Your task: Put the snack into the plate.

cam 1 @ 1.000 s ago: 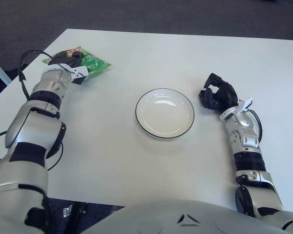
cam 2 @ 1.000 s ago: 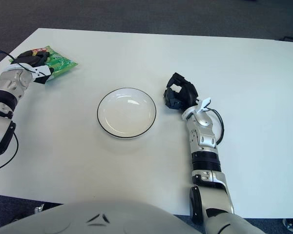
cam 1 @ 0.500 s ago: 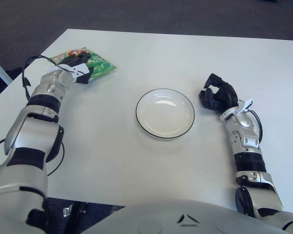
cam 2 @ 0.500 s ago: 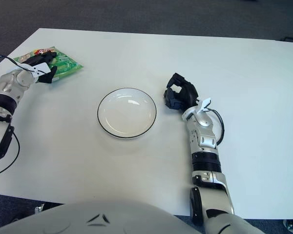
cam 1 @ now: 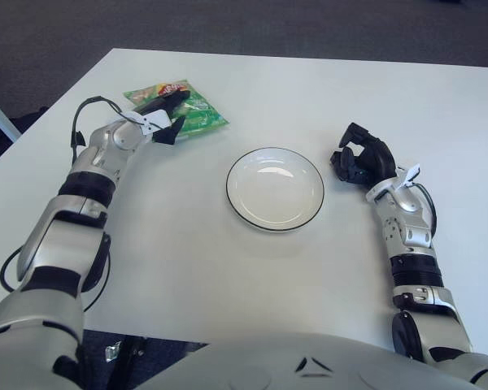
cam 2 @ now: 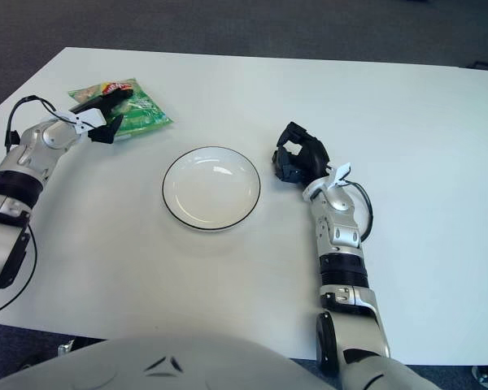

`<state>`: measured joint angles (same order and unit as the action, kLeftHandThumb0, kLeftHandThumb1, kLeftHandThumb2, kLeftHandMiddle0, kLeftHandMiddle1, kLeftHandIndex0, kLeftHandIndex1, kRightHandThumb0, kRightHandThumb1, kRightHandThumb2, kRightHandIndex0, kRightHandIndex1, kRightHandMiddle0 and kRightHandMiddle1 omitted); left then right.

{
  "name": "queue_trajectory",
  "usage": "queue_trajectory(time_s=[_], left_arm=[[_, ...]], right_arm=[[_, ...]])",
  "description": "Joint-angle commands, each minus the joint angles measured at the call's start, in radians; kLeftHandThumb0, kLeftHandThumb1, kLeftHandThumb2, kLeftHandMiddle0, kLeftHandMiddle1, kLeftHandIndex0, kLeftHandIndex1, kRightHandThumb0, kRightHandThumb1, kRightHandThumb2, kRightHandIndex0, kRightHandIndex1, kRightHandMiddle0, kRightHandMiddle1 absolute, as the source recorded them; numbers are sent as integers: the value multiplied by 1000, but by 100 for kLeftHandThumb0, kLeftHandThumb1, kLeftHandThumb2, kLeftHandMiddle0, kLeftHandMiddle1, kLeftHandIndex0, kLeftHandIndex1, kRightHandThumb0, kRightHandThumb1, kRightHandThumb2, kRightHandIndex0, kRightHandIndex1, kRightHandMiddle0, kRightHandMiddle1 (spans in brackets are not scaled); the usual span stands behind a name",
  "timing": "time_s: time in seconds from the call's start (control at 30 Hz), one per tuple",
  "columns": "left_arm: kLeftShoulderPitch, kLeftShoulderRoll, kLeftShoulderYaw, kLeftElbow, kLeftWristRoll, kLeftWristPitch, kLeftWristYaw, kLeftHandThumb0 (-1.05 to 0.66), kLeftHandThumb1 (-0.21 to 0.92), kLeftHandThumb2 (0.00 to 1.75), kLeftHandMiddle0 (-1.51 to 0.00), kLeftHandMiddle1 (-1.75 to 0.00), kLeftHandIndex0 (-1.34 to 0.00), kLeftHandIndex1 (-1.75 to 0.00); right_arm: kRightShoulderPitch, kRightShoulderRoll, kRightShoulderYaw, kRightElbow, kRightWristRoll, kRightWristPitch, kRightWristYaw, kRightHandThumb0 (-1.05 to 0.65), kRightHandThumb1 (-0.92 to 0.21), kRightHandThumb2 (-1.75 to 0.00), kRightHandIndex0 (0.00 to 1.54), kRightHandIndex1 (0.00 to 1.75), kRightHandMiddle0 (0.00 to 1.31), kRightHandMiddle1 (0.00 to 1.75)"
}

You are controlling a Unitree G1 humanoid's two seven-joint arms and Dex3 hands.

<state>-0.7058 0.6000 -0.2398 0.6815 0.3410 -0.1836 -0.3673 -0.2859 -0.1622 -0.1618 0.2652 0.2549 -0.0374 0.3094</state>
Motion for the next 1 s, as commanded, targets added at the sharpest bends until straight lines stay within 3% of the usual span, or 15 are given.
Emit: queue_trajectory(time_s=[0.0,0.07,0.3,0.6,0.8,0.97], left_arm=[[118,52,32,-215,-57,5,-99,-104,92,129,-16,-5,0,-53],[161,60,42,-311,-80,26,-138,-102,92,129,-18,-6,0,-59],[237,49,61,-450,-137,41,-204,-98,92,130,-22,-7,0,-68],[421,71,126,-815,-238,166,-283,-94,92,128,-26,-9,0,-68],[455,74,134,-886,-251,185,-299,-90,92,126,-30,-13,0,-80],[515,120,151,-982,-251,208,-333,-89,92,126,-32,-14,0,-82]], right_arm=[[67,15,2,40,-5,12,-6,-46,-38,-123,126,175,56,175],[67,15,3,41,-7,12,-7,-46,-38,-123,126,175,56,175],[67,15,5,39,-9,7,-7,-46,-39,-123,126,175,56,175],[65,14,8,42,-10,-2,-5,-46,-37,-125,126,175,57,175],[64,14,7,45,-4,0,0,-47,-37,-126,127,175,58,175],[65,13,7,42,-7,4,-5,-47,-37,-126,127,175,58,175]])
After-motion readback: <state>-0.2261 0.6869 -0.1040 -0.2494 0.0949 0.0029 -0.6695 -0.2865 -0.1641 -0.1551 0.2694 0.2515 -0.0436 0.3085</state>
